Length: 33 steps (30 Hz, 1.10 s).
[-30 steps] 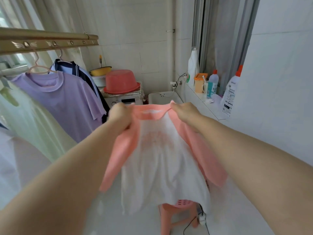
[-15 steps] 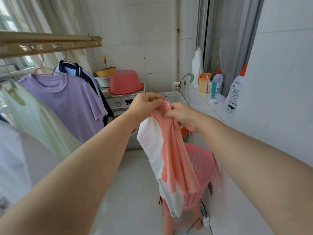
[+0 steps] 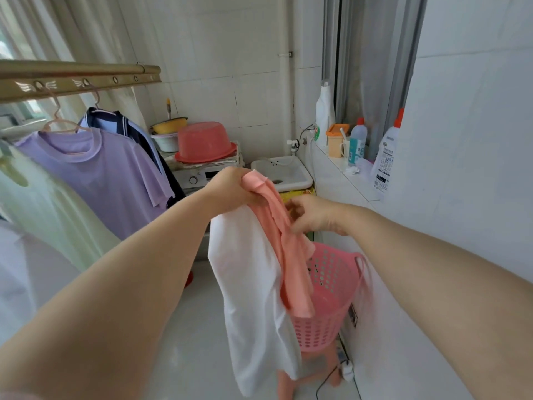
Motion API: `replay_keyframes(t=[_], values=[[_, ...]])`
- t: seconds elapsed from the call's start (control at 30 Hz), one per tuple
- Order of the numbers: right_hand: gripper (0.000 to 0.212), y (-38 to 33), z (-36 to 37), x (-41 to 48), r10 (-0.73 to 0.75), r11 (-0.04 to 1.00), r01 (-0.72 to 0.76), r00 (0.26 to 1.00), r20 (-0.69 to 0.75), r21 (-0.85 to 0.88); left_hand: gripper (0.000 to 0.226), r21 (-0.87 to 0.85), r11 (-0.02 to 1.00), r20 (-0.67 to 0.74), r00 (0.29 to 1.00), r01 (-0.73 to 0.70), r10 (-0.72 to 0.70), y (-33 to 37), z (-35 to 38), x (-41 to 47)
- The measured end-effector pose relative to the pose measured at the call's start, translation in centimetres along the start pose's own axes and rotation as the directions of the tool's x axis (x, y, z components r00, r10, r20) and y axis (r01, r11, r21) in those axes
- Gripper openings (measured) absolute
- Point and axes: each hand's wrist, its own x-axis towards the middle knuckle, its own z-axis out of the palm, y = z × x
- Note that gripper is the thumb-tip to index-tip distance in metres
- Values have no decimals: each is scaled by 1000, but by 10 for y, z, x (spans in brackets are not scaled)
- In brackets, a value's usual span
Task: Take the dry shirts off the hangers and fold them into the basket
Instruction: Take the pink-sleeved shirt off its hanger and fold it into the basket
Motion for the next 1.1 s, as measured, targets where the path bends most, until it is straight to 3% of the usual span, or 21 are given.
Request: replay_keyframes(t=[0.07, 0.17, 0.27, 0.43, 0.6, 0.67, 0.73, 0.83, 0.9, 1.0, 1.1], values=[[40, 12, 6, -1, 65, 984, -70, 997, -37, -165, 18, 94, 996, 3, 1000, 10, -10, -1, -9, -4], [20, 17, 12, -4, 75, 988, -104, 970, -233, -115, 21, 199, 980, -54, 998, 22, -11, -2, -16, -9], [18, 14, 20, -5, 41, 990, -81, 948, -314, -115, 20, 189, 982, -56, 998, 8, 3, -1, -17, -13], [26, 9, 45, -10, -88, 985, 42, 956, -279, -168, 25, 237, 971, -121, 993, 18, 11, -5, -28, -23], [18, 3, 68, -14, 20, 994, -29, 996, -88, -102, 19, 224, 973, -199, 980, 64, -18, -12, -46, -32], [25, 0, 79, -14, 42, 983, -53, 997, -66, -176, 24, 217, 973, -229, 973, 78, -27, -13, -52, -35], [46, -3, 90, -12, 20, 941, -79, 983, -181, -328, 23, 217, 973, -235, 972, 75, -23, -12, -56, -39], [43, -11, 105, -12, -44, 908, -141, 904, -426, -394, 26, 216, 975, -241, 970, 50, 4, -11, -62, -46], [41, -17, 111, -14, -69, 897, -169, 859, -507, -409, 28, 210, 976, -261, 965, 48, 8, -10, -69, -52], [41, -25, 114, -18, -92, 893, -173, 834, -545, -416, 29, 205, 977, -282, 959, 50, 10, -10, -79, -60], [22, -30, 112, -13, -76, 891, -139, 893, -443, -432, 28, 238, 969, -296, 955, 70, 4, -12, -87, -64]])
